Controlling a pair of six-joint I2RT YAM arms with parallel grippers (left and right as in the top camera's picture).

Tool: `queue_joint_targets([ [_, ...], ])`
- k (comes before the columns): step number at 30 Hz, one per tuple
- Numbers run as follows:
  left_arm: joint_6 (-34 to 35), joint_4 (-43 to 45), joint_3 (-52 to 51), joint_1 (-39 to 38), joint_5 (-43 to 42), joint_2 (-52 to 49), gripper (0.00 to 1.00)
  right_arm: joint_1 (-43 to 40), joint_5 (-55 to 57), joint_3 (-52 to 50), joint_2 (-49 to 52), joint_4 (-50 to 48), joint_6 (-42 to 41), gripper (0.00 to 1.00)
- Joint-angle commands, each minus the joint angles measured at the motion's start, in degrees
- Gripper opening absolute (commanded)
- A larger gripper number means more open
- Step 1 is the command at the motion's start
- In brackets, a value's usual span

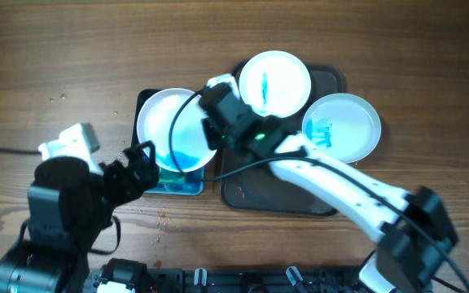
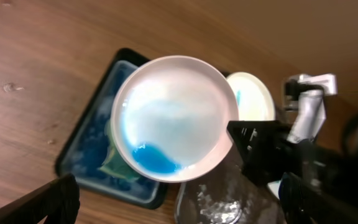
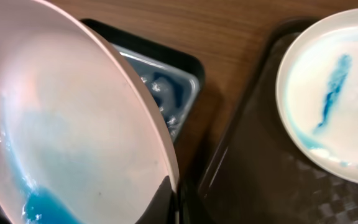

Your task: Clean dirty plates on tray and stack at the side

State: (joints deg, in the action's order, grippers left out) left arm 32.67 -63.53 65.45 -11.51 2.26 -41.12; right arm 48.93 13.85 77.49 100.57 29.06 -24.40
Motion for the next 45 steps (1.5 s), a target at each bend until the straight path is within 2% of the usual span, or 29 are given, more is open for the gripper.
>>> queue_joint_targets([
  [1,4.31,-4.15,0.61,0.17,7.58,1.07,1.00,3.91,17.66,0.79,1.86,-2.29,1.14,0.04],
  [9,4.24,-9.38,0.57,0.17,8.96,1.05,1.00,9.81,37.42,0.79,0.22,-8.02,10.10,0.04],
  [16,4.26,-9.11,0.57,0.17,8.94,1.05,1.00,14.95,46.66,0.79,-1.64,-16.06,24.81,0.04],
  [21,4.24,-9.62,0.55,0.17,8.94,1.05,1.00,17.51,52.98,0.79,-1.64,-20.41,31.04,0.04],
  [28,4.24,-9.60,0.55,0.17,8.96,1.05,1.00,18.60,56.52,0.79,-1.64,-22.69,35.89,0.04],
  [36,4.24,-9.62,0.57,0.17,8.94,1.05,1.00,18.78,56.52,0.79,-1.64,-22.88,40.98,0.04],
  [41,4.24,-9.60,0.57,0.17,8.94,1.05,1.00,18.78,56.52,0.79,-1.64,-23.61,41.29,0.04],
  [45,4.24,-9.60,0.57,0.17,8.94,1.05,1.00,18.78,56.52,0.79,-1.64,-26.56,45.51,0.04],
])
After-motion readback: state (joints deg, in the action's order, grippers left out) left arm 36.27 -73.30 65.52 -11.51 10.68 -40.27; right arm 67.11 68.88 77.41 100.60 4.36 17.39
